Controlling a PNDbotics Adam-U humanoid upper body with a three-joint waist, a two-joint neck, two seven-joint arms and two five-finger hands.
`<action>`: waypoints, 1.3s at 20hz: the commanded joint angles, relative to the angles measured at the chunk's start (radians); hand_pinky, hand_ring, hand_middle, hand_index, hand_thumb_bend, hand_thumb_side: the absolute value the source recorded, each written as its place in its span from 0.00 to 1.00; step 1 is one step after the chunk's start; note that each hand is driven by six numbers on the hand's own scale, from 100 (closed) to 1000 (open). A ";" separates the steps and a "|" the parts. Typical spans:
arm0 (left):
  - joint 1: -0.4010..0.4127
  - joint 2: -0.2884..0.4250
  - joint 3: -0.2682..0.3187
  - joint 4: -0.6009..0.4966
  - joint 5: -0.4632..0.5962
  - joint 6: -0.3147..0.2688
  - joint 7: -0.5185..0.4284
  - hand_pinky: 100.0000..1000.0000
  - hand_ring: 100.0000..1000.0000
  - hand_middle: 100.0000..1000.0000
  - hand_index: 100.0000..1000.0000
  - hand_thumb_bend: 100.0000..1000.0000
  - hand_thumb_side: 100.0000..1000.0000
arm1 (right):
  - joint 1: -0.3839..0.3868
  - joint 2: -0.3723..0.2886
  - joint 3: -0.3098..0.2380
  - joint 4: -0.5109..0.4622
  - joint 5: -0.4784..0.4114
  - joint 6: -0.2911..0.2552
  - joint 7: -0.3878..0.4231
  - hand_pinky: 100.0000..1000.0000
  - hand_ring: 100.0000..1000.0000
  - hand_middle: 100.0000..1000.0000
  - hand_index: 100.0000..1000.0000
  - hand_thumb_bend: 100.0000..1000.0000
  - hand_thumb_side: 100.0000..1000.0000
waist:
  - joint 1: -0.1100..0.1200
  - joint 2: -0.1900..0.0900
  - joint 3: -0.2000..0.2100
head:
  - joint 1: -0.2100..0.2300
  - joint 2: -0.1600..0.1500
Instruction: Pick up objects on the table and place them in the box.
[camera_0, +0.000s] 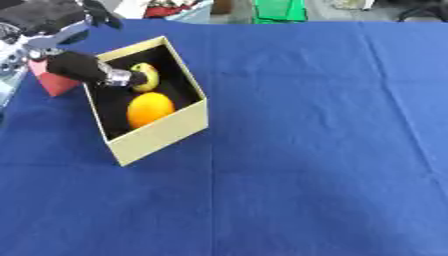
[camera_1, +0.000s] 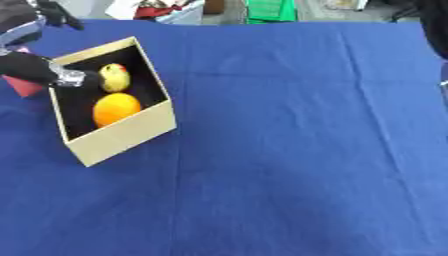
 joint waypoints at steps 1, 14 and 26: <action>-0.012 0.061 0.044 -0.011 -0.022 0.023 0.018 0.58 0.81 0.78 0.86 0.59 0.81 | -0.009 -0.018 -0.014 -0.017 0.004 0.001 -0.004 1.00 1.00 0.78 1.00 0.00 0.81 | -0.001 -0.015 0.002 | -0.003 -0.005; -0.025 0.150 0.103 0.143 -0.053 -0.001 -0.097 0.67 0.87 0.83 0.90 0.59 0.64 | -0.011 -0.022 -0.020 -0.017 0.013 -0.003 -0.014 1.00 1.00 0.78 1.00 0.00 0.82 | -0.013 0.006 -0.008 | -0.013 -0.026; -0.064 0.136 0.162 0.329 -0.124 0.054 -0.080 0.66 0.88 0.85 0.90 0.49 0.60 | -0.016 -0.017 -0.021 -0.017 0.016 -0.005 -0.016 1.00 1.00 0.78 1.00 0.00 0.82 | -0.025 0.021 -0.022 | -0.004 -0.050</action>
